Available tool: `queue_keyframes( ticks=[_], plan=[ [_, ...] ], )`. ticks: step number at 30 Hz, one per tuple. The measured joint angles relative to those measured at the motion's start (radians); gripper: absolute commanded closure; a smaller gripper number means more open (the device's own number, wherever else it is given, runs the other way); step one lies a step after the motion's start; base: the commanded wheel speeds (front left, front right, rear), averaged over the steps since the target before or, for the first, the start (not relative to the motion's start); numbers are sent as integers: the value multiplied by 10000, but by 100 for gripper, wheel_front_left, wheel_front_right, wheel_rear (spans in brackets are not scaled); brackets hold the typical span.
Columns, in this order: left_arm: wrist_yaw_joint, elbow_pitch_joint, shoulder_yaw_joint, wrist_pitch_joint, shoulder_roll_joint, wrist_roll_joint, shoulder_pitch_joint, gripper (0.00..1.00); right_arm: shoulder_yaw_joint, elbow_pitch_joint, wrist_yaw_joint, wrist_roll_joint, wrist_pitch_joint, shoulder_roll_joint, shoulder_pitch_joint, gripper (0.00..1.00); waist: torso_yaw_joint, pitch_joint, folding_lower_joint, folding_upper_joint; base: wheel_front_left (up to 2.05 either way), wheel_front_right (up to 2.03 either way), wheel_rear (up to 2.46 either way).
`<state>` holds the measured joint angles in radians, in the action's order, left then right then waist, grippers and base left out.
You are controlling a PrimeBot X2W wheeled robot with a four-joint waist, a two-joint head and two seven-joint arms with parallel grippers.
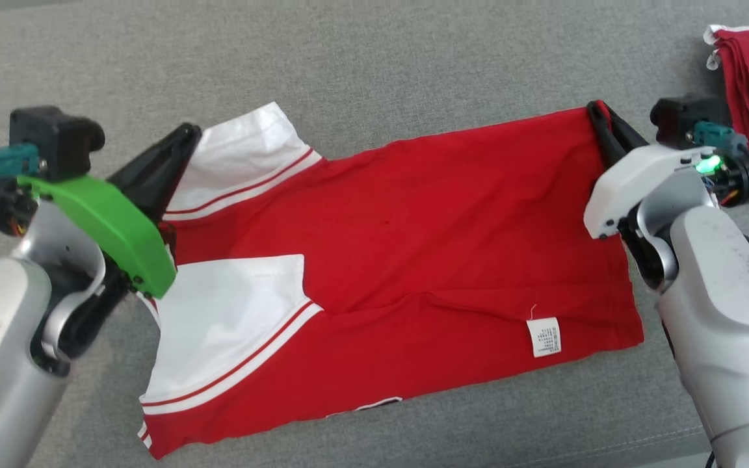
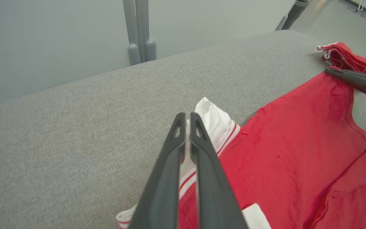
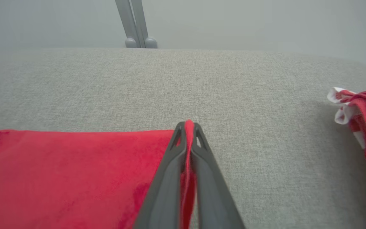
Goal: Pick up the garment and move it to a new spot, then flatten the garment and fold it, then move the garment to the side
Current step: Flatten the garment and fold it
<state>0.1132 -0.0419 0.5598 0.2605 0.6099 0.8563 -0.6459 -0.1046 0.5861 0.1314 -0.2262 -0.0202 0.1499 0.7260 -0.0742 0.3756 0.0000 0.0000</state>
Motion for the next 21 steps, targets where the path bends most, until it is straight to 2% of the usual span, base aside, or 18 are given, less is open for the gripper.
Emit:
queue_keyframes(
  ticks=[6,12,15,21],
  plan=[
    [-502,986,-347,-988,159,351,1906,100,437,-1022,0,4,681,324,-1505,100,251,-567,-1,0,0,0,0],
    [-1122,1902,-445,-1879,171,673,4031,100,911,-2690,0,-21,499,274,-3334,100,544,-1127,-1,0,0,0,0],
    [-1304,2113,-355,-2117,104,798,4909,100,991,-3607,0,-19,151,276,-4423,100,721,-1362,-1,0,0,0,0],
    [-1396,2071,-295,-2460,-50,1078,5760,100,982,-4928,0,-140,-173,144,-5997,100,984,-1668,-1,0,0,0,0]
  ],
)
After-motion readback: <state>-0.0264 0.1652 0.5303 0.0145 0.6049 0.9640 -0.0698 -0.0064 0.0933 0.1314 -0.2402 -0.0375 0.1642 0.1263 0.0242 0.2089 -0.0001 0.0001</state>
